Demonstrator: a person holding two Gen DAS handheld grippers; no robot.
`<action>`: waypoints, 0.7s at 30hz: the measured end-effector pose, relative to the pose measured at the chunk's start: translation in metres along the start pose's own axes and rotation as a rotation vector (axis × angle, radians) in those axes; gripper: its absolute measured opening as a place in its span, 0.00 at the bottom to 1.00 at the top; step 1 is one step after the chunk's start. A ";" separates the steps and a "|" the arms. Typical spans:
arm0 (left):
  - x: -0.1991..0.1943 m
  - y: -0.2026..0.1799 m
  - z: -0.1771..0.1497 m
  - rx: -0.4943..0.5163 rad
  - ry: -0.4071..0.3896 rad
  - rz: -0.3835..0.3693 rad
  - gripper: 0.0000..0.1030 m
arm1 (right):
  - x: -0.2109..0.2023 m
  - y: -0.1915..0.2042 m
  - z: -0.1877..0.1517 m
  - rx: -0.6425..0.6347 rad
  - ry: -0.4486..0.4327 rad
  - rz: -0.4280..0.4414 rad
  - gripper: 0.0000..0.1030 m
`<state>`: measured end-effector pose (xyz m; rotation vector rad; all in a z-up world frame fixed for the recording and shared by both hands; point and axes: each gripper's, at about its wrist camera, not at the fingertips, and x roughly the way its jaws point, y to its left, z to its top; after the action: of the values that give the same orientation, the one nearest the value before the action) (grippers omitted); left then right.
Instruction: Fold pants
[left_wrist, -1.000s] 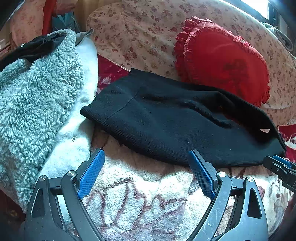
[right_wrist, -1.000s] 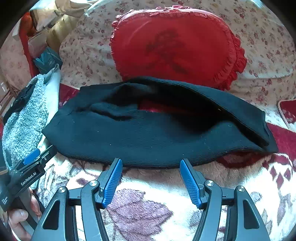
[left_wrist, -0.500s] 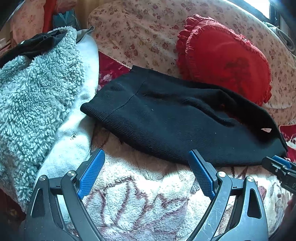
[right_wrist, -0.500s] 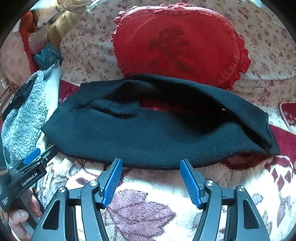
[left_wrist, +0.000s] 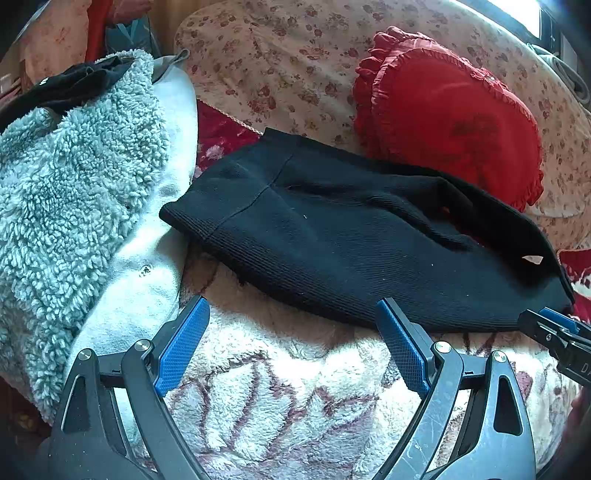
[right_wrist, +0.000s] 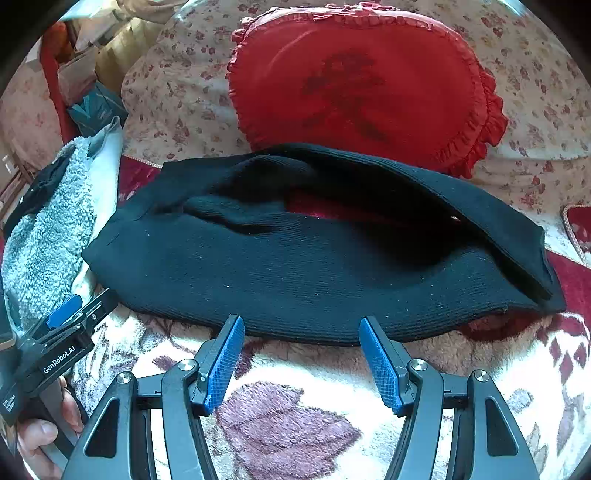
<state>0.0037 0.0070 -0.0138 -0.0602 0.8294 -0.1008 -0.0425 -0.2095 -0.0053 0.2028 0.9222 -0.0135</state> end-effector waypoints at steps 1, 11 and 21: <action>0.000 0.001 0.000 -0.003 0.000 -0.002 0.89 | 0.001 0.001 0.000 -0.004 0.000 -0.003 0.62; -0.002 0.006 -0.002 -0.018 0.001 -0.007 0.89 | 0.009 0.009 0.000 -0.033 0.016 -0.009 0.62; -0.018 0.026 0.004 -0.093 0.015 -0.028 0.89 | 0.014 0.023 -0.001 -0.076 0.023 0.028 0.62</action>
<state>-0.0038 0.0348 -0.0003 -0.1583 0.8479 -0.0893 -0.0330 -0.1852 -0.0128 0.1454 0.9407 0.0496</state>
